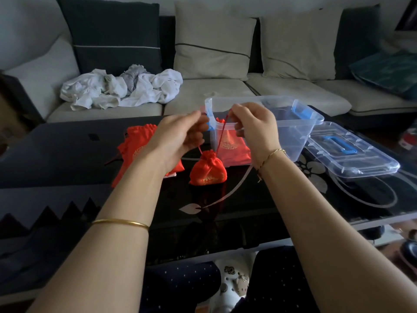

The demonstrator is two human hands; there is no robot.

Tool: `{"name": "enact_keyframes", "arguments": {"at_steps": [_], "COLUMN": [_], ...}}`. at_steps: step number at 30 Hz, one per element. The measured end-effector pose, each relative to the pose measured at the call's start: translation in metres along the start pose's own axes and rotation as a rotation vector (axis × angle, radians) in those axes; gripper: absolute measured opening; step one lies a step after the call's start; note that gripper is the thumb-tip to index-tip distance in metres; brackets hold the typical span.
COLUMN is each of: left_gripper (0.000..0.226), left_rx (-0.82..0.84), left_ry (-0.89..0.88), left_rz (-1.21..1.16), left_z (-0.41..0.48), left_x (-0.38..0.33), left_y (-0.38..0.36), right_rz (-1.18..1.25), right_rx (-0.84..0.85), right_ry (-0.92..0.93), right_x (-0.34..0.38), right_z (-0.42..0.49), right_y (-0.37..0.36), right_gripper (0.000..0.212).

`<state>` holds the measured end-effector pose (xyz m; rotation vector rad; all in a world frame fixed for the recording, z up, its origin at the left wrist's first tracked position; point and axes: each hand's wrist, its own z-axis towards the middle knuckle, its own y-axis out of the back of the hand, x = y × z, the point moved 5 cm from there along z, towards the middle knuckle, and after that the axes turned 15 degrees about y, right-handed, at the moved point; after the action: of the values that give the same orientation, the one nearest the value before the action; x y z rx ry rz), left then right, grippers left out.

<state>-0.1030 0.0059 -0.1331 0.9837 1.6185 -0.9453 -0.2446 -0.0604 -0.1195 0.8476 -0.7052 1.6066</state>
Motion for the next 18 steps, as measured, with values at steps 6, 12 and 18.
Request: {"name": "enact_keyframes", "arguments": {"at_steps": [6,12,18], "left_gripper": [0.006,0.007,0.013], "left_rx": [0.009,0.006,0.066], "left_ry": [-0.106,-0.110,-0.106], "left_rz": [0.372,0.322,0.249], "left_z": [-0.004,-0.001,0.000], "left_x": [-0.001,0.000,0.001], "left_y": [-0.013,-0.012,-0.014], "right_rz": [-0.103,-0.079,-0.146], "right_rx": [0.151,0.128,0.274], "right_ry": [0.137,-0.088,-0.113], "right_x": [0.015,-0.013,-0.018], "right_z": [-0.005,-0.002,-0.011], "right_y": [-0.019,-0.014,-0.018], "right_gripper": [0.021,0.029,0.033]}}
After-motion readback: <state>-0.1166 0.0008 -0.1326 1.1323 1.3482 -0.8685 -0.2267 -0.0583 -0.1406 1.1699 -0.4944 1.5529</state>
